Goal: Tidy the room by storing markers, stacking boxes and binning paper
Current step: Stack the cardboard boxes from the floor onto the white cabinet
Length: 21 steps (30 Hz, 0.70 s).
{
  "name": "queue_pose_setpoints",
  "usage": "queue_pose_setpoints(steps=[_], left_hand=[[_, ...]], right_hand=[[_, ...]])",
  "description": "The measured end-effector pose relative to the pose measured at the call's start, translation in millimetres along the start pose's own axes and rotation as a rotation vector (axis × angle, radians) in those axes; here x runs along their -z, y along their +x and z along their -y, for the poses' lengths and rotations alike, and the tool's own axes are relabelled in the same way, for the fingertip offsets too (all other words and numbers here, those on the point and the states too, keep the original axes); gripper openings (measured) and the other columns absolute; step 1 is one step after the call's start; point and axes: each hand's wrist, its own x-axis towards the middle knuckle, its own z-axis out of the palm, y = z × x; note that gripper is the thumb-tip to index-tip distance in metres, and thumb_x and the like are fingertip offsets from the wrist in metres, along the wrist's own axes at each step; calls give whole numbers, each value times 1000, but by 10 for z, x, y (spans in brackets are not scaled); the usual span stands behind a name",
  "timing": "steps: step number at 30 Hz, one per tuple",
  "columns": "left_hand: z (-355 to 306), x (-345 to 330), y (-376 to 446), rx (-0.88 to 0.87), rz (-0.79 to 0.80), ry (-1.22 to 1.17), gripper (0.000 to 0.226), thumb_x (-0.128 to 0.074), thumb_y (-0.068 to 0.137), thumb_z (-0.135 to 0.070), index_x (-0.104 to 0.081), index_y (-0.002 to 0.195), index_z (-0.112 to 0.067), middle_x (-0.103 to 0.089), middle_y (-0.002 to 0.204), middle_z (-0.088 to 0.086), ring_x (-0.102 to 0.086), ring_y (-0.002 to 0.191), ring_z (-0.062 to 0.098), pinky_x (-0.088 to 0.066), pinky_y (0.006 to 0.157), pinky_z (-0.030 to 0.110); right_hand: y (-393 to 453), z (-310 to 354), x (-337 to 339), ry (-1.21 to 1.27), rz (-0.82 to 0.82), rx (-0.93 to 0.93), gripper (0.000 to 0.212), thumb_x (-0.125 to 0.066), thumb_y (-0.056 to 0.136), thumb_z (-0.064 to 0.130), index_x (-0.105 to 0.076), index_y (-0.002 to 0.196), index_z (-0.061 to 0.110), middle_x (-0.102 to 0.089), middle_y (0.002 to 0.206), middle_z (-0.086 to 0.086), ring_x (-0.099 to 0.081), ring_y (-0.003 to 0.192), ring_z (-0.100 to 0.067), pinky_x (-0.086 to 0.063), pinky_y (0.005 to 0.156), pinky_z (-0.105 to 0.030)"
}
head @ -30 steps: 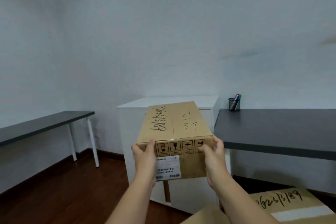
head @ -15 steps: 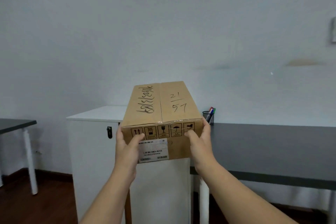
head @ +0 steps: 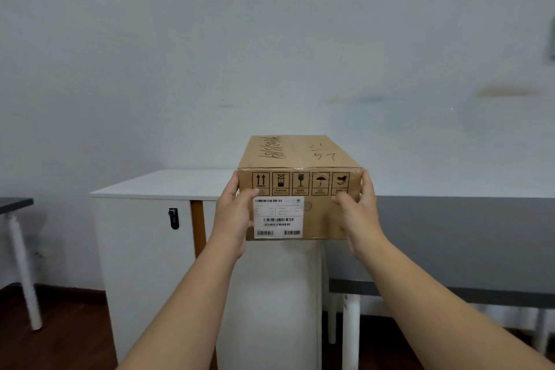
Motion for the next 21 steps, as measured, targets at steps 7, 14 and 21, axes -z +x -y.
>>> queue_pose_setpoints(steps=[7,14,21], left_hand=[[214,233,668,-55,-65,26,38,-60,77,-29,-67,109,-47,-54,135,0,-65,108,14,-57,80,41],[789,542,1297,-92,151,543,79,-59,89,-9,-23,154,-36,-19,154,-11,-33,134,8,-34,107,25],[1329,656,1753,-31,249,1155,90,-54,94,-34,8,158,-23,15,165,-5,15,152,23,0,119,57]], right_hand=[[441,-271,-398,-34,-12,43,39,-53,88,7,-48,103,42,-53,133,2,-53,117,-13,-44,96,-32],[926,-843,-592,-470,84,58,44,-58,91,18,-49,134,21,-29,153,-1,-31,141,-18,-28,117,-39],[1356,-1098,-735,-657,181,-18,67,-52,97,28,-18,155,29,1,163,4,-13,149,-18,-14,117,-33]])
